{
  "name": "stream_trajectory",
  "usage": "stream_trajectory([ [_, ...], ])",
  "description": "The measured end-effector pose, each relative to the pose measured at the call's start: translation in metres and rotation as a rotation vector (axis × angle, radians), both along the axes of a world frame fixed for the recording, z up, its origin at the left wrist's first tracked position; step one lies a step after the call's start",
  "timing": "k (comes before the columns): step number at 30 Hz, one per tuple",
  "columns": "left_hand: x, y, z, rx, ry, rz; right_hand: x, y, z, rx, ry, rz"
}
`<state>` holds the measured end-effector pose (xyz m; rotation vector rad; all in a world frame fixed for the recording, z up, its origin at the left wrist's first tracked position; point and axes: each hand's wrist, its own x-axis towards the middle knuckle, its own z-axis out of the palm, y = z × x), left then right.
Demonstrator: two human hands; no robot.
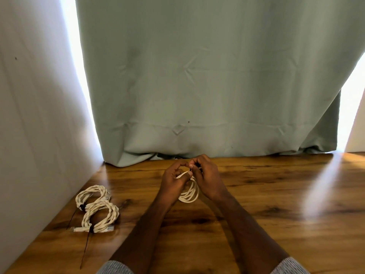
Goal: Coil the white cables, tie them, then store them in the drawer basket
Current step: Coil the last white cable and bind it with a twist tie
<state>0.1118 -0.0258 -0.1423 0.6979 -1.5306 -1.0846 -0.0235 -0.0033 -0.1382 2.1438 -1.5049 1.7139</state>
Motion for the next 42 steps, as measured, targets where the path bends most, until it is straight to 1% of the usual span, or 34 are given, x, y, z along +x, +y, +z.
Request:
stream_trajectory([
  [4,-0.002,-0.003,-0.005,-0.011,0.022,-0.019,0.003,0.001,0.000,0.013,-0.109,-0.012],
  [10,-0.005,-0.004,-0.008,0.001,-0.004,-0.031,-0.001,-0.003,0.000,0.084,-0.225,-0.005],
  [13,-0.006,0.000,-0.005,0.043,0.029,-0.090,-0.004,-0.004,0.000,0.121,-0.260,0.017],
  [19,-0.006,0.003,-0.004,0.078,-0.034,-0.111,0.005,0.007,0.011,0.135,-0.229,0.110],
  [22,-0.005,0.004,-0.001,0.082,-0.037,-0.126,0.006,0.009,0.013,0.117,-0.202,0.113],
  [27,-0.006,0.008,-0.001,0.085,0.004,-0.127,0.001,0.006,0.009,0.154,-0.288,0.091],
  [30,-0.006,0.007,-0.003,0.092,0.013,-0.121,0.000,0.003,0.007,0.175,-0.299,0.070],
  [33,-0.006,0.010,-0.003,0.055,0.012,-0.130,0.001,0.003,0.007,0.177,-0.312,0.070],
  [40,-0.005,0.007,0.000,0.084,0.108,-0.004,0.011,0.011,0.016,0.071,-0.255,0.113],
  [42,-0.003,0.007,-0.001,0.092,0.118,0.033,0.009,0.009,0.015,0.070,-0.264,0.127],
])
